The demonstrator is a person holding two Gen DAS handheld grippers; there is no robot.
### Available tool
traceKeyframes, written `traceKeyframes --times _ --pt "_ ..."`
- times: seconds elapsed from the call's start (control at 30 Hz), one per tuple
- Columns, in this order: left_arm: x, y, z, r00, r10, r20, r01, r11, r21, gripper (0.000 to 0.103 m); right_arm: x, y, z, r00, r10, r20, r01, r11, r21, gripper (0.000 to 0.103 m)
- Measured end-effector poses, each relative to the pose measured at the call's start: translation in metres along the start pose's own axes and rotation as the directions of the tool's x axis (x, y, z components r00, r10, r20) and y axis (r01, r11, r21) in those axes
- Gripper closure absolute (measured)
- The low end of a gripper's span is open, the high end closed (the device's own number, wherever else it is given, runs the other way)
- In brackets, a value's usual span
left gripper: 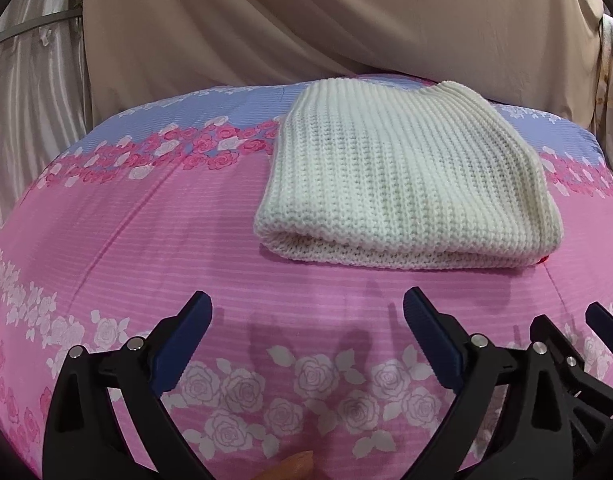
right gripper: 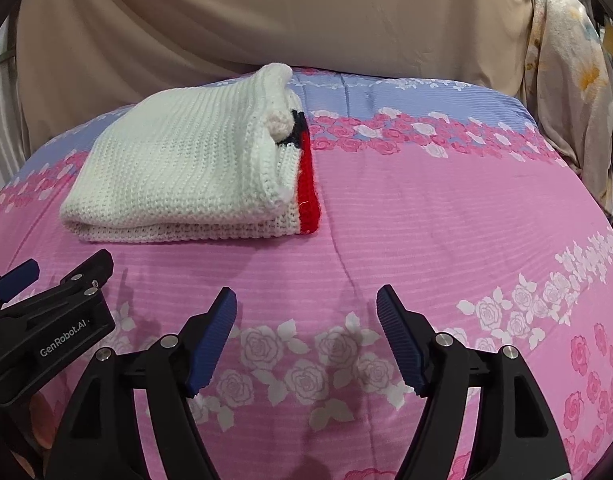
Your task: Fold small clothes
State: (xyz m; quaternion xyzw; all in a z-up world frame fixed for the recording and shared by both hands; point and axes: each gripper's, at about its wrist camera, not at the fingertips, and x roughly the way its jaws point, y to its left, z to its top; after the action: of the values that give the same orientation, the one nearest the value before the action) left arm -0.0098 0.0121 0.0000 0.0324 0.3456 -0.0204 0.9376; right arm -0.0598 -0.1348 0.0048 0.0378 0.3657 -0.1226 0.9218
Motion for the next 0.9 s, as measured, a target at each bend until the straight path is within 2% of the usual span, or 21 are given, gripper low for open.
traceKeyframes --times 0.3,0.9 --pt "-0.002 -0.011 0.000 0.999 0.042 0.019 -0.043 0.997 0.061 0.008 -0.002 -0.001 0.000 1.000 0.003 0.010 -0.003 1.000 -0.001 0.030" --pt "-0.001 -0.010 -0.001 0.998 0.064 0.012 -0.064 0.997 0.052 0.008 -0.002 0.004 -0.001 1.000 -0.015 0.012 0.016 1.000 -0.023 0.030"
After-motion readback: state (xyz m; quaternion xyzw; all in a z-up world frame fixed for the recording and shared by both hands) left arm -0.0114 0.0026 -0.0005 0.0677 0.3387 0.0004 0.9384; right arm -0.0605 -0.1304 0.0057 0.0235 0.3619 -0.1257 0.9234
